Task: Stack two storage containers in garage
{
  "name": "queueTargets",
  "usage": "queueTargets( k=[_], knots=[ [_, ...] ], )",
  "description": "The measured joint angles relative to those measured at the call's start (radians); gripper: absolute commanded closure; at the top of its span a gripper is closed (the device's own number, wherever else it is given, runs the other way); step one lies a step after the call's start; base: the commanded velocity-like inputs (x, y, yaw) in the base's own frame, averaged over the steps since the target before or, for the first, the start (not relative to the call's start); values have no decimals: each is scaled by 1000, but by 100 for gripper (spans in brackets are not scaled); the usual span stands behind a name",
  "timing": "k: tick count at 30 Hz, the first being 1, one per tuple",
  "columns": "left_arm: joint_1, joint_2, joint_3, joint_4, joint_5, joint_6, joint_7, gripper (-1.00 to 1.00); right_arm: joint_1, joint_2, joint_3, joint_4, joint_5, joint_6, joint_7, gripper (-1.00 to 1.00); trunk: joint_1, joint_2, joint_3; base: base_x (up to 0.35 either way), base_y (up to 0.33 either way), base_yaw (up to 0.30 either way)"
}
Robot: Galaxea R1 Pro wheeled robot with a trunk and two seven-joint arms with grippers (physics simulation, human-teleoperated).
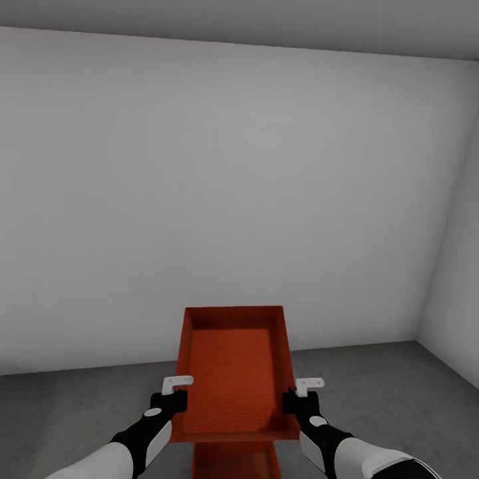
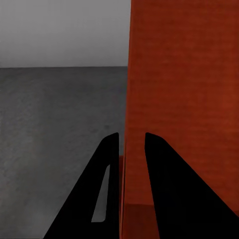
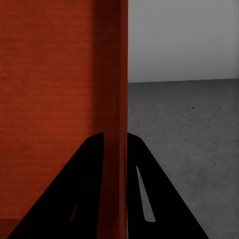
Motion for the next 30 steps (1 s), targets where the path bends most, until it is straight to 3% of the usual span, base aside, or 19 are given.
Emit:
queueTargets(
  k=[15, 18, 30],
  knots=[
    [0, 1, -2, -1, 0, 1, 0, 100, 0, 1, 0, 2, -2, -3, 0, 100, 0, 0, 0, 0, 0, 0],
    [0, 0, -3, -1, -2, 11, 0, 100, 0, 2, 34, 8, -45, 1, 1, 100, 0, 0, -3, 0, 0, 0],
    [0, 1, -4, -1, -1, 16, 0, 100, 0, 3, 33, 12, -48, 2, 0, 100, 0, 0, -22, 0, 0, 0]
  ],
)
